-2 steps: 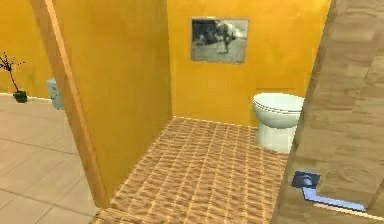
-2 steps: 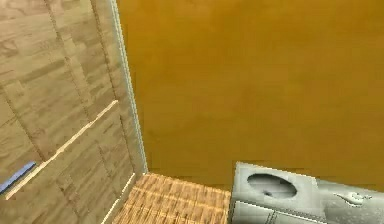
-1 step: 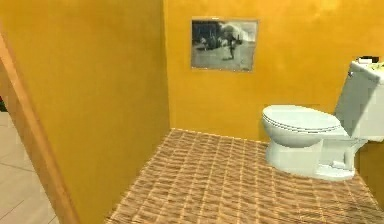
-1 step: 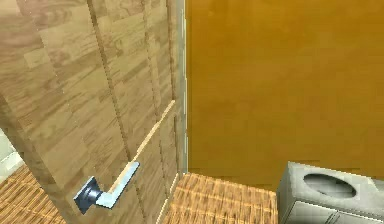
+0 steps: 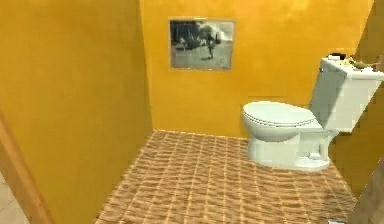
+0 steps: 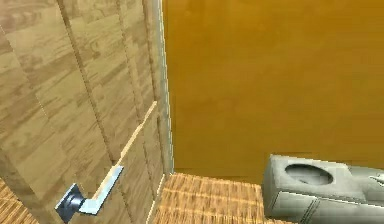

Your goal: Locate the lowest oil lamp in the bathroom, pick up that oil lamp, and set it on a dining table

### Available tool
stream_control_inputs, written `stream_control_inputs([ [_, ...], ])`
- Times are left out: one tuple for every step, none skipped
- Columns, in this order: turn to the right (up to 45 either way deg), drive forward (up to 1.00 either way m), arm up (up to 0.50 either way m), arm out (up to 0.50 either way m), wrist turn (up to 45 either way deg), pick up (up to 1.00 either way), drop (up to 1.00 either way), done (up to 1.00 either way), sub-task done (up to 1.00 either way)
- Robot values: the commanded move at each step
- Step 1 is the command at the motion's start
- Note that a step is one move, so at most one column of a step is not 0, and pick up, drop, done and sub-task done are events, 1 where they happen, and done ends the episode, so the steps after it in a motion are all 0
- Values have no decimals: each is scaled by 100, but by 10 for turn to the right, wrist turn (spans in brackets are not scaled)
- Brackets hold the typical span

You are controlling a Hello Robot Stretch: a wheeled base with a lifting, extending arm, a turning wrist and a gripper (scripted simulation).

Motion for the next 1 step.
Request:
stream_control_inputs([
  [0,25,0,0,0,0,0,0,0],
])
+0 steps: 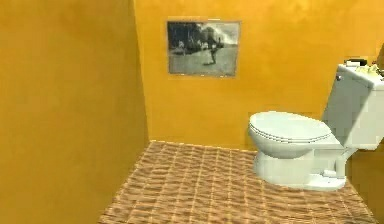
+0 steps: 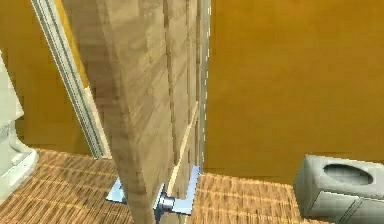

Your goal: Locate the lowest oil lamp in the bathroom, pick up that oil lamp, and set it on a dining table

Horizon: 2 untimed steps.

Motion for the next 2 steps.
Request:
stream_control_inputs([
  [270,0,0,0,0,0,0,0,0],
  [0,65,0,0,0,0,0,0,0],
])
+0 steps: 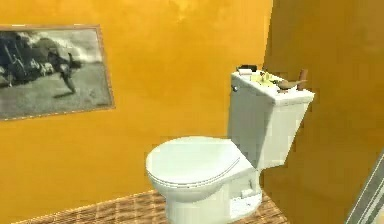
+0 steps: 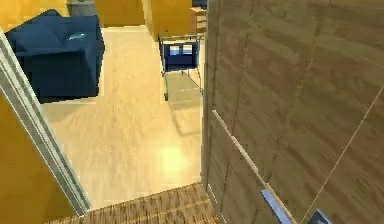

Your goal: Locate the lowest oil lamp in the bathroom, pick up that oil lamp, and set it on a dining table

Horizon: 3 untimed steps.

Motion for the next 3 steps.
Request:
stream_control_inputs([
  [300,0,0,0,0,0,0,0,0],
  [0,45,0,0,0,0,0,0,0],
  [450,0,0,0,0,0,0,0,0],
])
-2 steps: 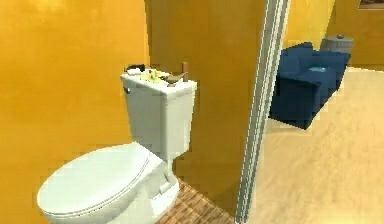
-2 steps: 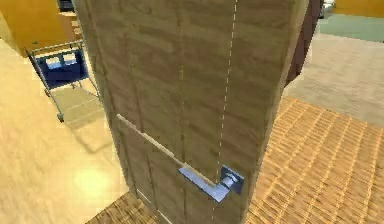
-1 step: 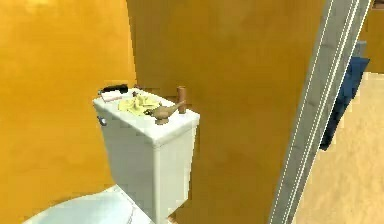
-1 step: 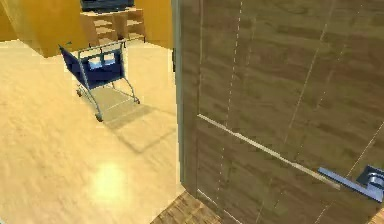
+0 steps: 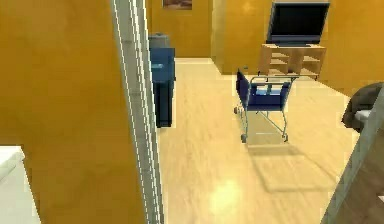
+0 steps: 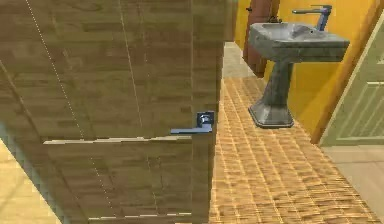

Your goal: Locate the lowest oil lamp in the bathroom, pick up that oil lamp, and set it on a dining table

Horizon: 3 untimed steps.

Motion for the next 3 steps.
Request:
stream_control_inputs([
  [450,0,0,0,0,0,0,0,0],
  [450,0,0,0,0,0,0,0,0],
  [450,0,0,0,0,0,0,0,0],
])
